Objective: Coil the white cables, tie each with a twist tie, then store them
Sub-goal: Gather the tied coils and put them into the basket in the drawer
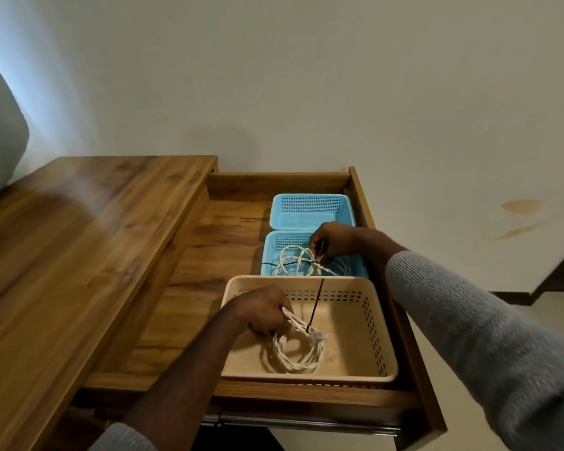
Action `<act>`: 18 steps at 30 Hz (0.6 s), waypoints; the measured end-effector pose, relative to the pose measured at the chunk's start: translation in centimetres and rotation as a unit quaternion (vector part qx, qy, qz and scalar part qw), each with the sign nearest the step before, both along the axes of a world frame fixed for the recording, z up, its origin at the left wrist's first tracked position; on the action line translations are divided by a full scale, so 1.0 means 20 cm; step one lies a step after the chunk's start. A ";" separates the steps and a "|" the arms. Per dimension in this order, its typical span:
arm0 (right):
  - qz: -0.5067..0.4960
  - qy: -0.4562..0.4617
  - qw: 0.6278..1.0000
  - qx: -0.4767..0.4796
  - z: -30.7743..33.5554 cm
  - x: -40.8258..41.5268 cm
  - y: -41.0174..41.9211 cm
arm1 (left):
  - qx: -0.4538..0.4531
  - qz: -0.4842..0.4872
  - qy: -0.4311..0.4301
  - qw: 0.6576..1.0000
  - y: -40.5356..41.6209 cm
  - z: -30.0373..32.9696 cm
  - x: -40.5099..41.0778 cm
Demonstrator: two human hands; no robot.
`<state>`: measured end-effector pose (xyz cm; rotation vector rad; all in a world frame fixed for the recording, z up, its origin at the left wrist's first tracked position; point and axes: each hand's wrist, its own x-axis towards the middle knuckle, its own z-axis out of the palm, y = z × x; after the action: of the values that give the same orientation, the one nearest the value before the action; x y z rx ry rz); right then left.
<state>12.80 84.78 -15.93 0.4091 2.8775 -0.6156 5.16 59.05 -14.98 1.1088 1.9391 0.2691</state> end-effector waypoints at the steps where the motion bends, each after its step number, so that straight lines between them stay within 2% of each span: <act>1: -0.002 -0.003 1.000 0.007 0.00 0.00 0.00 | 0.000 0.001 0.007 1.000 0.01 0.00 0.00; 15: -0.011 0.030 0.998 0.053 0.09 0.01 -0.08 | 0.063 0.046 0.053 0.996 -0.04 0.08 -0.04; 18: 0.006 0.060 0.995 0.078 0.19 -0.03 -0.14 | 0.114 0.072 0.052 0.989 -0.08 0.18 -0.08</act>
<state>12.30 81.99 -12.11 0.3886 3.0512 -0.4293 3.47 57.53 -11.35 1.1481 2.1248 0.5336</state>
